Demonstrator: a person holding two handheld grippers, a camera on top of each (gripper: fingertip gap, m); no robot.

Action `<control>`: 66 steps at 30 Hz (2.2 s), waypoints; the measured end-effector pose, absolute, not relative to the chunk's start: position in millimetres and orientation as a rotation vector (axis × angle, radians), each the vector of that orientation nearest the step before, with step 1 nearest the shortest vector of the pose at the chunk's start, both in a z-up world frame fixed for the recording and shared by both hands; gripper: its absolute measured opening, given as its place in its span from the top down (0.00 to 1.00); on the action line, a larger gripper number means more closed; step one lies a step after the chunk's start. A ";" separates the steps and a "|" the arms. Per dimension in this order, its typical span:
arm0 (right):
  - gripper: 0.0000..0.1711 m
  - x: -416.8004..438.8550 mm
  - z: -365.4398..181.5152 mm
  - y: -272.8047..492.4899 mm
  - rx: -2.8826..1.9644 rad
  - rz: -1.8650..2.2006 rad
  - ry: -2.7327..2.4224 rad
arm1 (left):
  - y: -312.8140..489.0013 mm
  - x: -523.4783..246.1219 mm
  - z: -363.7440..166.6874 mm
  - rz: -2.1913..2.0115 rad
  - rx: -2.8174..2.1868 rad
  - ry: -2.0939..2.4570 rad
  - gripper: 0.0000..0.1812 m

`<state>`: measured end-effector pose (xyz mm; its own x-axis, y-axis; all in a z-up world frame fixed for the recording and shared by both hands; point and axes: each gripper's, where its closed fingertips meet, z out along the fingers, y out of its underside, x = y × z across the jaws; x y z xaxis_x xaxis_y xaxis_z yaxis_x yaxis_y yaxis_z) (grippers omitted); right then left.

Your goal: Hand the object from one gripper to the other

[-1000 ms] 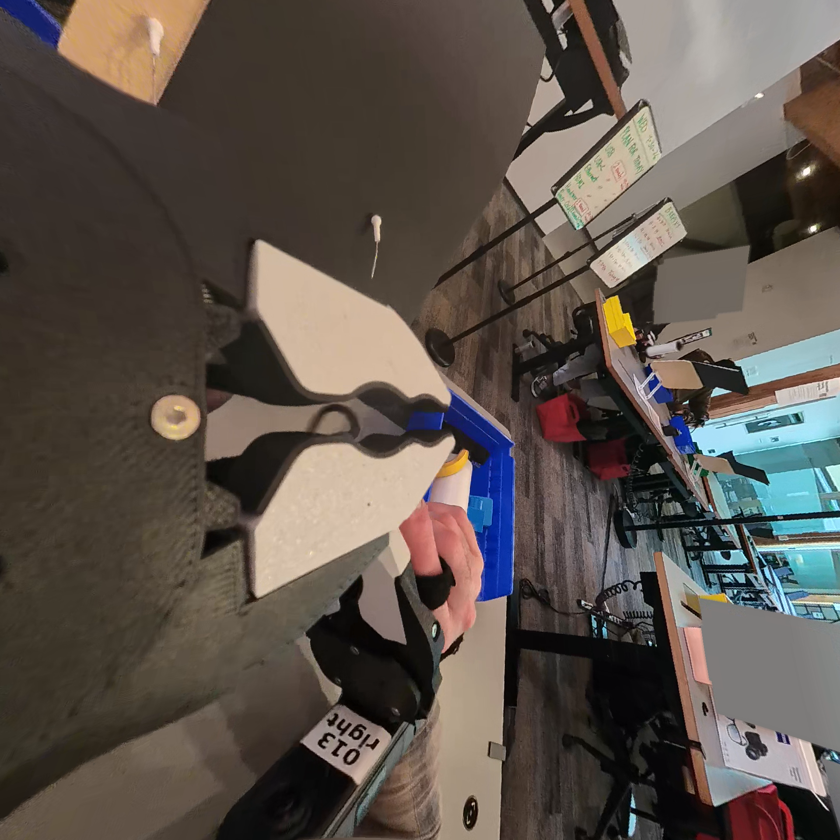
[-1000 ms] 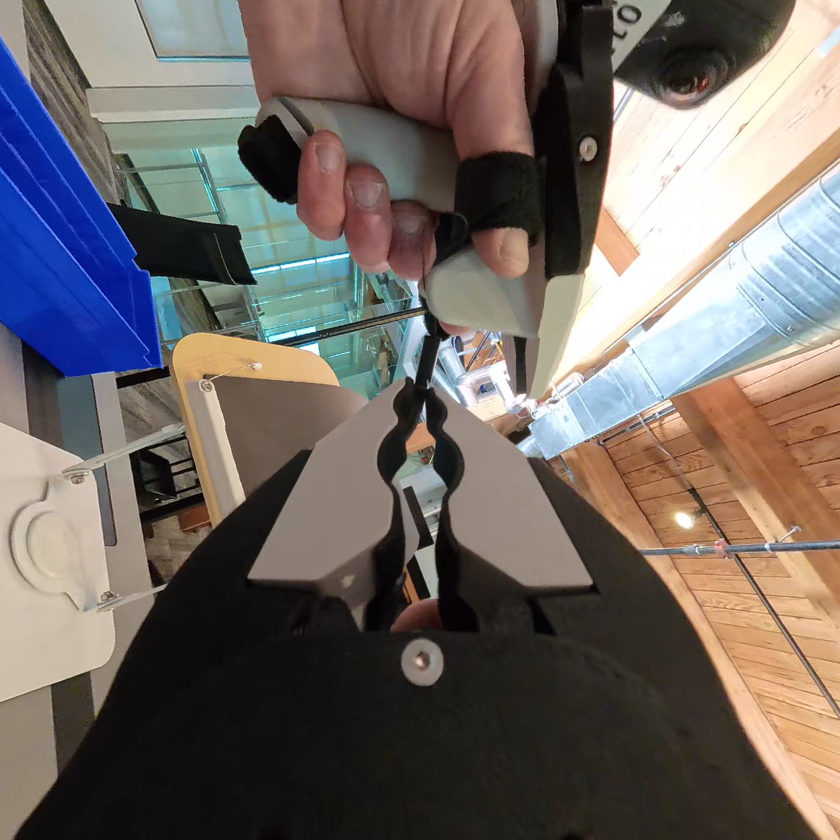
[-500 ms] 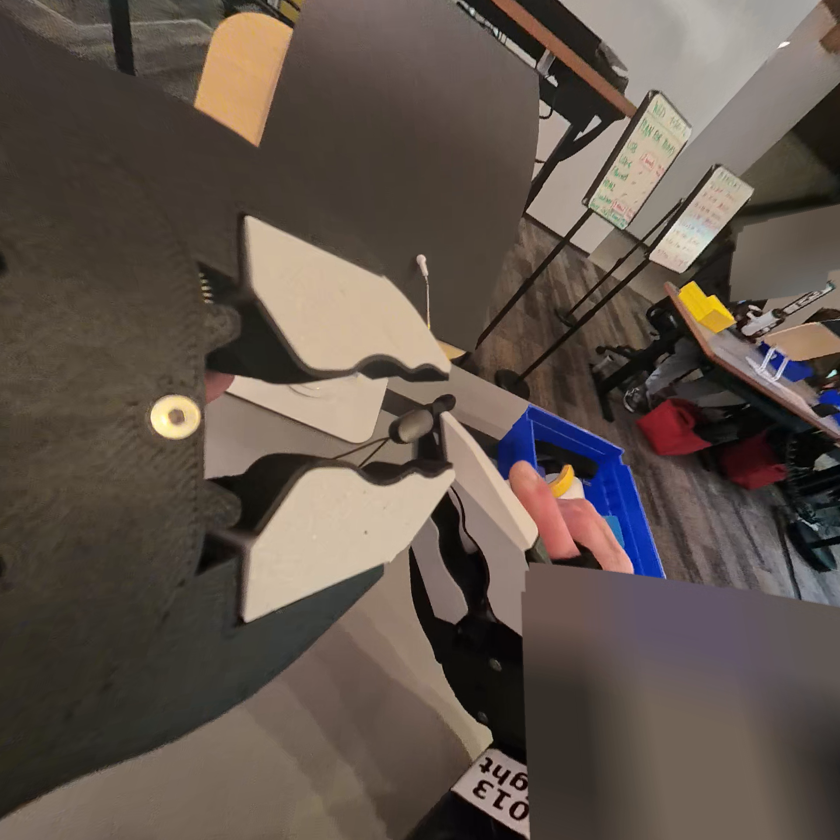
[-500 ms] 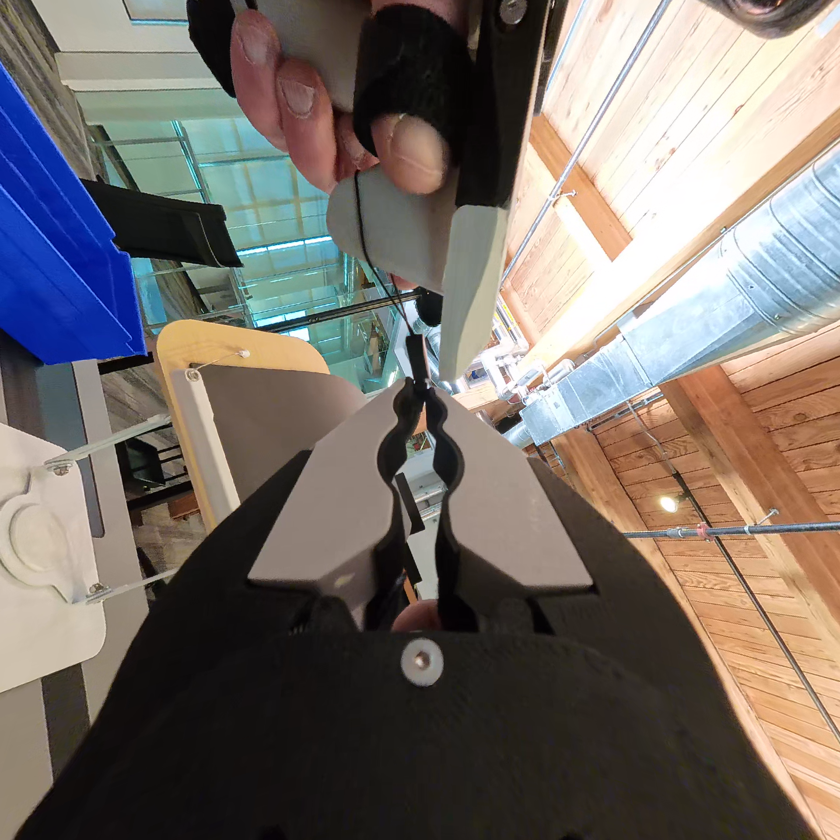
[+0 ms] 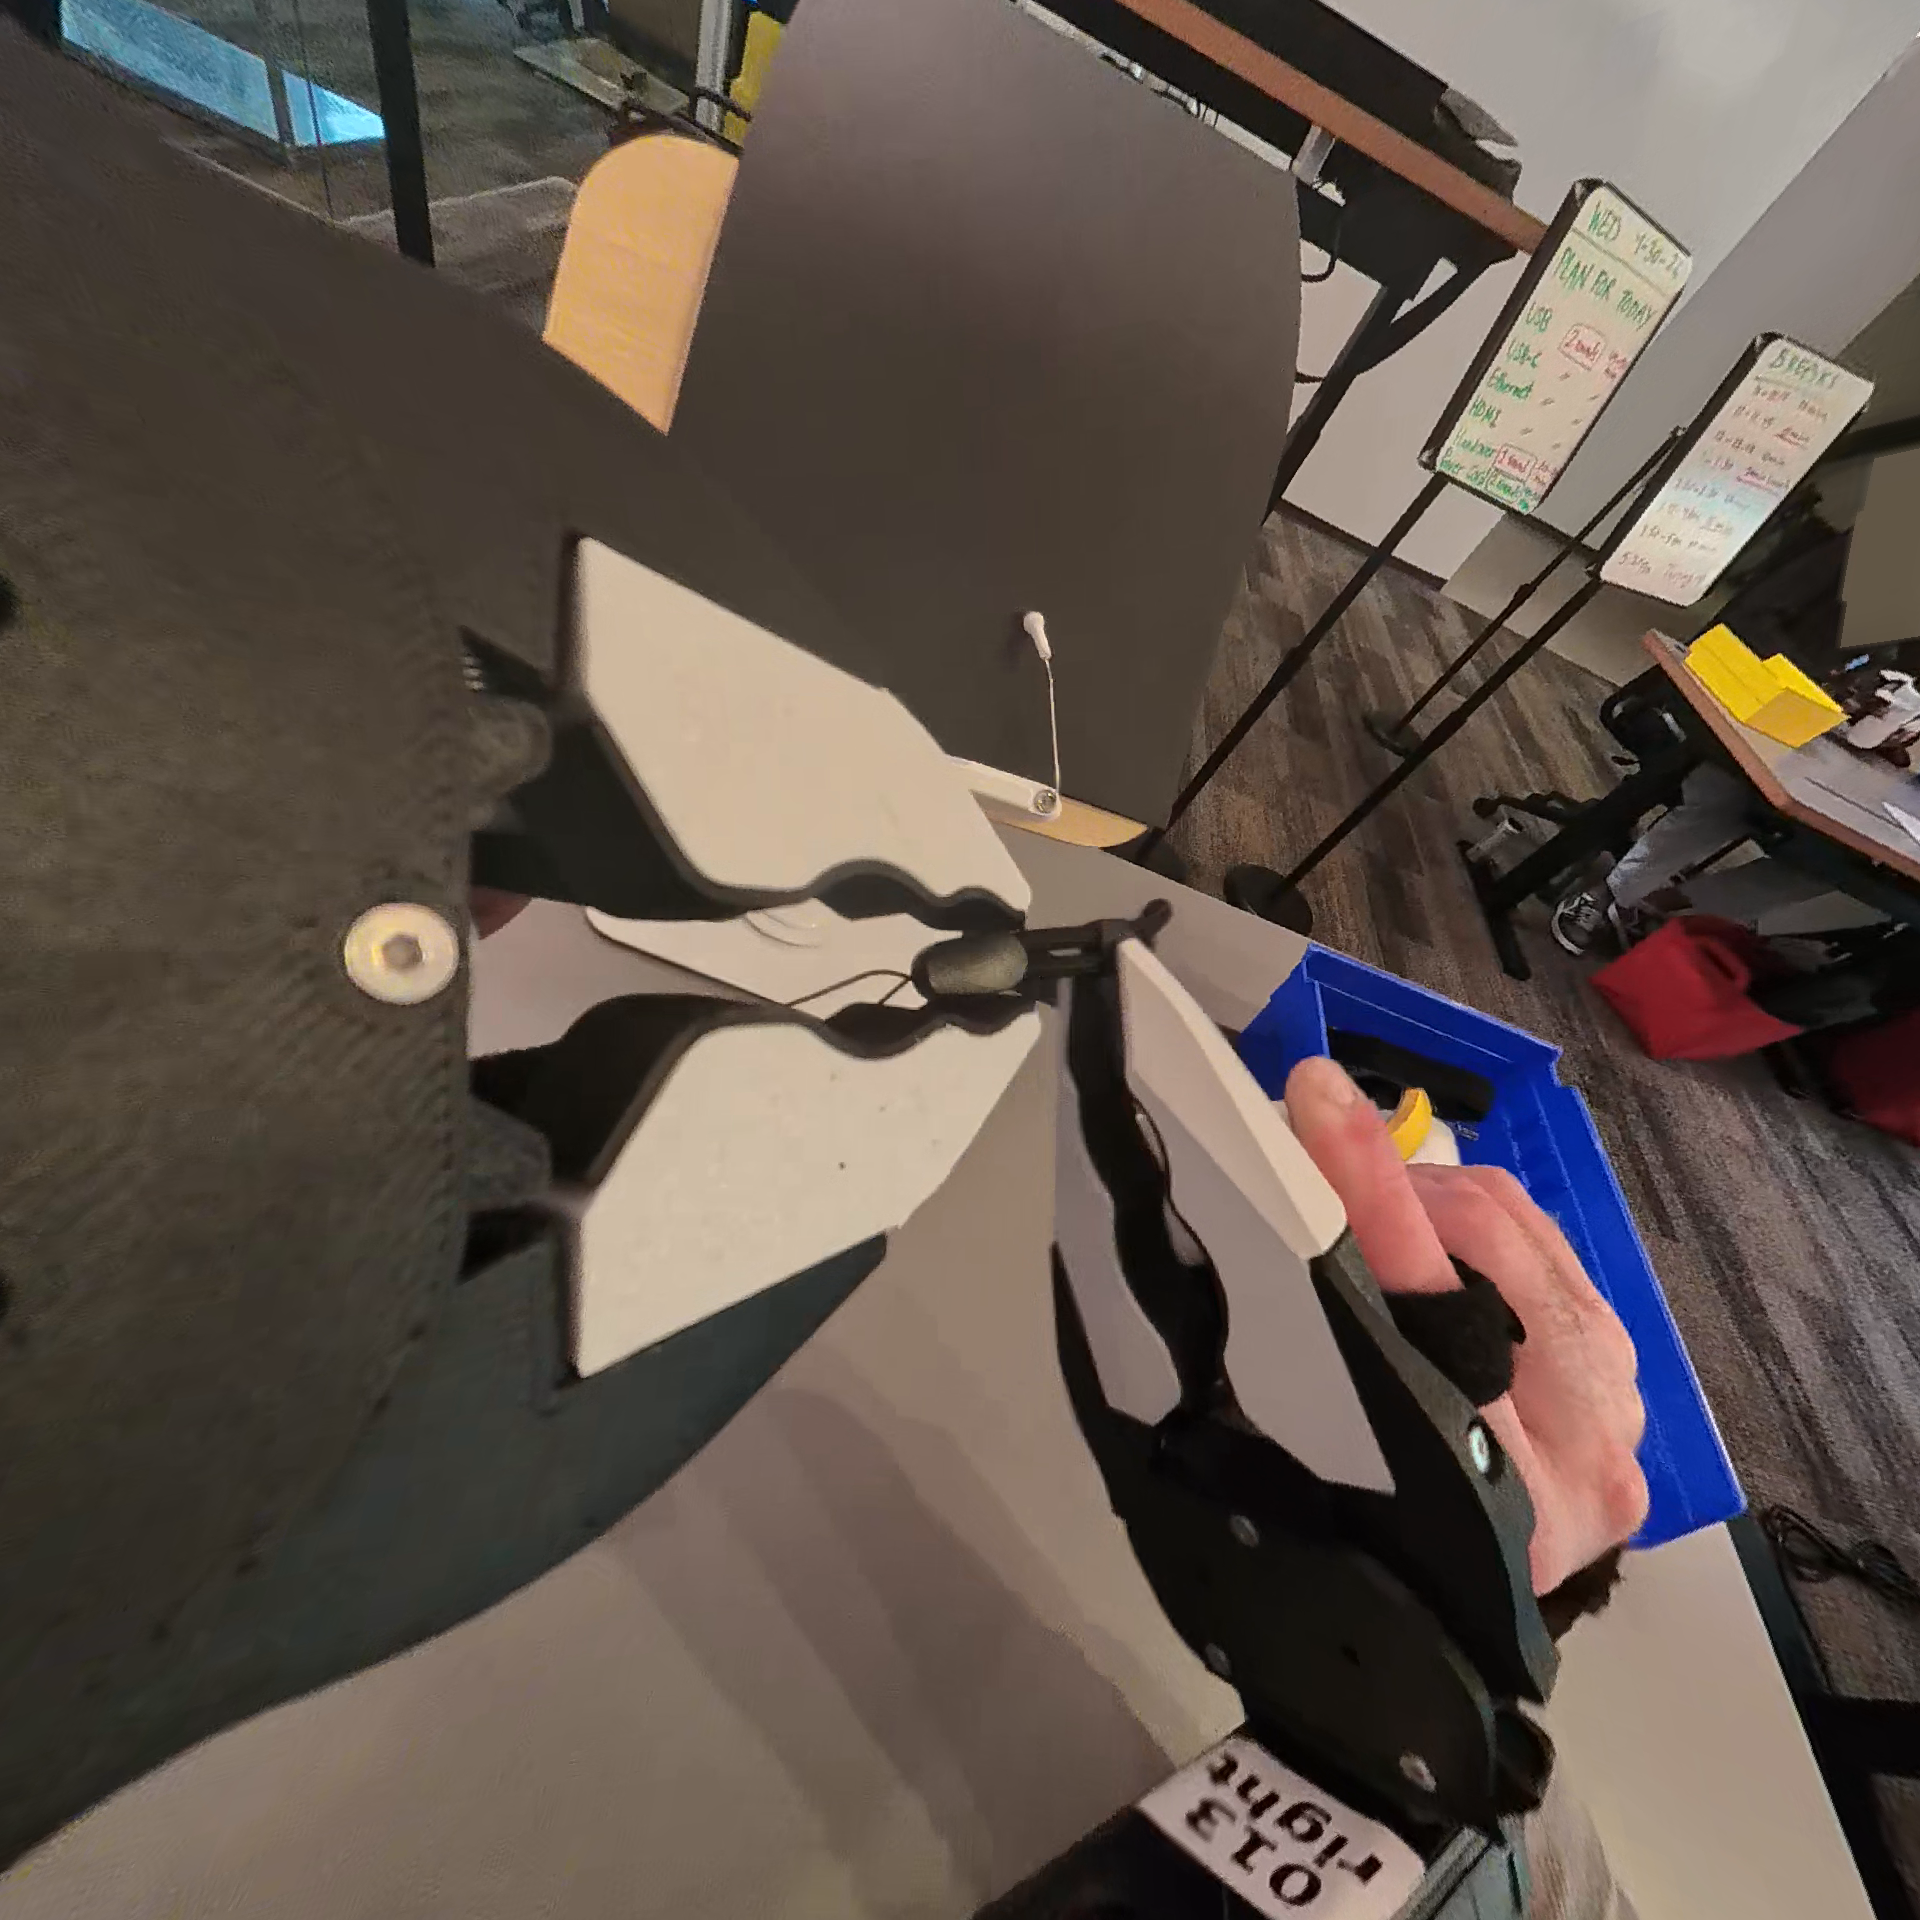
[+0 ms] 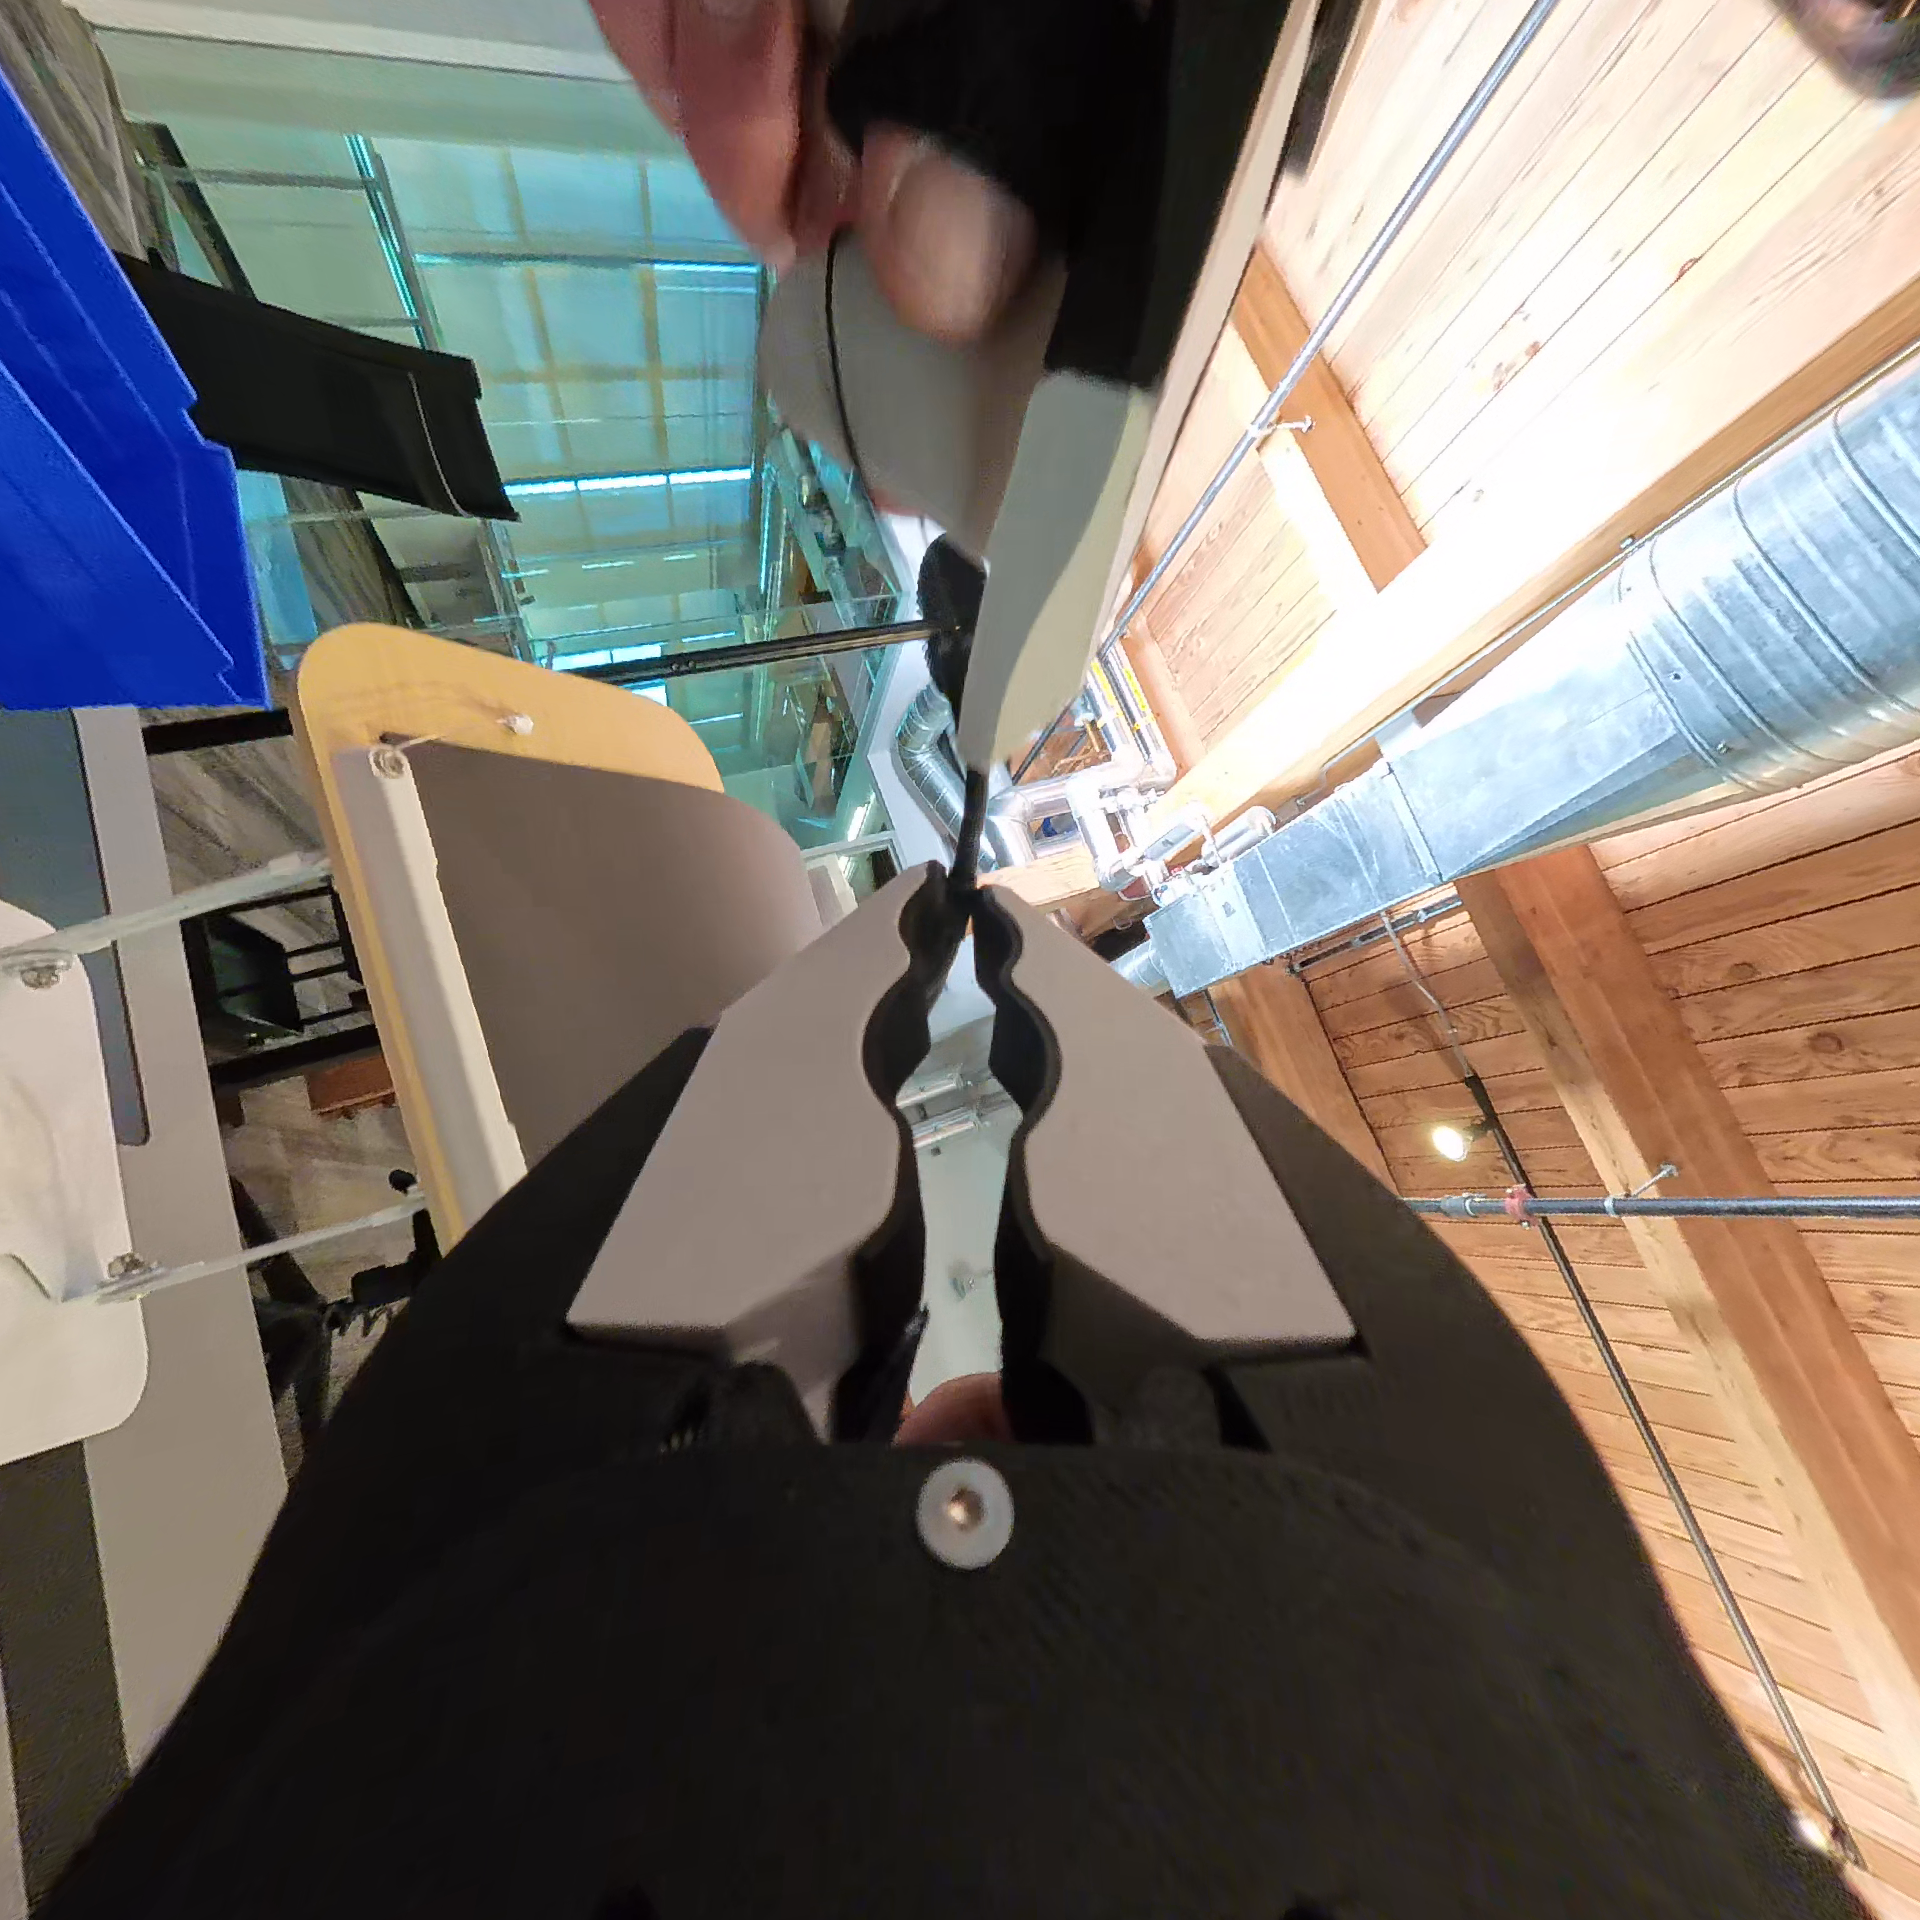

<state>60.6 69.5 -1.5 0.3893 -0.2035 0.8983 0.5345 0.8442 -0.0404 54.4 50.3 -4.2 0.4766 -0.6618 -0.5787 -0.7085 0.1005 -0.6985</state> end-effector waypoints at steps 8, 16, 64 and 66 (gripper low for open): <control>1.00 71.2 -6.1 92.2 -0.393 -0.491 -1.082 | 45.1 35.9 9.8 0.081 -1.583 1.202 0.94; 0.99 69.1 -4.7 88.0 -0.407 -0.447 -1.081 | 45.2 36.2 11.5 0.101 -1.551 1.196 0.94; 1.00 38.3 -38.6 45.5 -0.816 0.623 -1.377 | 53.6 -3.7 140.2 -0.100 -1.094 0.591 0.85; 1.00 42.0 -33.3 55.0 -0.848 0.644 -1.324 | 51.7 -5.3 141.7 -0.134 -1.114 0.614 0.84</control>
<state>42.0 55.0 -33.3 0.1533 0.8145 0.5596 0.0631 0.5571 -0.8281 -5.3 51.7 141.7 0.8283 -0.3977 -0.3946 -0.1977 0.4516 -0.8701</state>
